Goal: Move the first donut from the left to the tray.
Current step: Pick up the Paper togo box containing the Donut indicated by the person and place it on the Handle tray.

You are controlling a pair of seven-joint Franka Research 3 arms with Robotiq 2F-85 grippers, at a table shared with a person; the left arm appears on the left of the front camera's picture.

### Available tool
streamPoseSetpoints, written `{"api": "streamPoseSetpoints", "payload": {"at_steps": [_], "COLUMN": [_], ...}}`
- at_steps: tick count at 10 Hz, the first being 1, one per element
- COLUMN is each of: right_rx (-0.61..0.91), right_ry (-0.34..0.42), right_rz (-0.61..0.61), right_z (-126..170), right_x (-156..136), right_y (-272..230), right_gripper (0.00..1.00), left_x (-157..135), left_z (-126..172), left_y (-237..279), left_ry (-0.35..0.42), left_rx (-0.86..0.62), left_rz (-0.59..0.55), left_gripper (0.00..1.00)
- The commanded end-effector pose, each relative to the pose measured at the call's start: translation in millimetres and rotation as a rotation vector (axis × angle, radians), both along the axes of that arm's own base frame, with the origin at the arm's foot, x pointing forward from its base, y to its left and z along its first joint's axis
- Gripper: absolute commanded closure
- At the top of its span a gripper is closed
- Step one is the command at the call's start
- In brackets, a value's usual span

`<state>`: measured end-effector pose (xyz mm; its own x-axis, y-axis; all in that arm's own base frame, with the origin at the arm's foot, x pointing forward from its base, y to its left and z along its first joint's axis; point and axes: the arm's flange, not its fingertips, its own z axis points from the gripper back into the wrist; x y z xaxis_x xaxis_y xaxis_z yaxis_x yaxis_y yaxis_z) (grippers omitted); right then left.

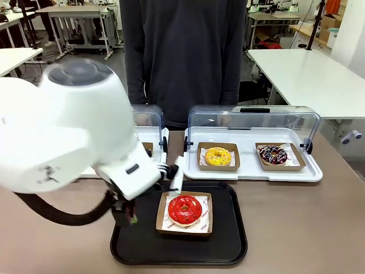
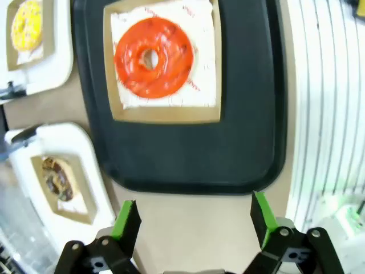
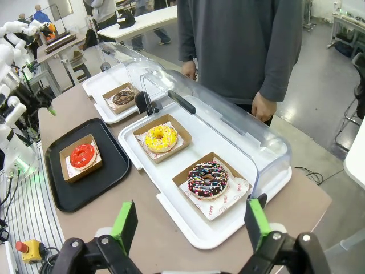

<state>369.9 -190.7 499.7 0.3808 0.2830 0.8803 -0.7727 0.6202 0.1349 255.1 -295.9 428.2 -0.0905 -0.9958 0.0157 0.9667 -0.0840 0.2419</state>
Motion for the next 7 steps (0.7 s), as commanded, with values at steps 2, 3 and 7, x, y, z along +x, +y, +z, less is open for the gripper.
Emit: {"api": "streamPoseSetpoints", "payload": {"at_steps": [2,3,7], "right_rx": [0.012,0.012,0.012], "right_ry": [-0.034,-0.034,-0.034], "right_rz": [0.004,0.004,0.004], "right_z": [1.9,1.9,1.9], "right_x": [3.3,3.3,3.3], "right_y": [0.5,0.5,0.5], "right_gripper": [0.00,0.00,0.00], "left_x": [-14.2,0.6,0.6], "left_z": [-1.3,11.0,11.0], "left_y": [44.9,11.2,11.2], "left_ry": [0.023,0.006,0.006], "left_rx": [-0.005,0.008,0.008], "left_rz": [-0.027,0.005,0.005], "left_gripper": [0.00,0.00,0.00]}}
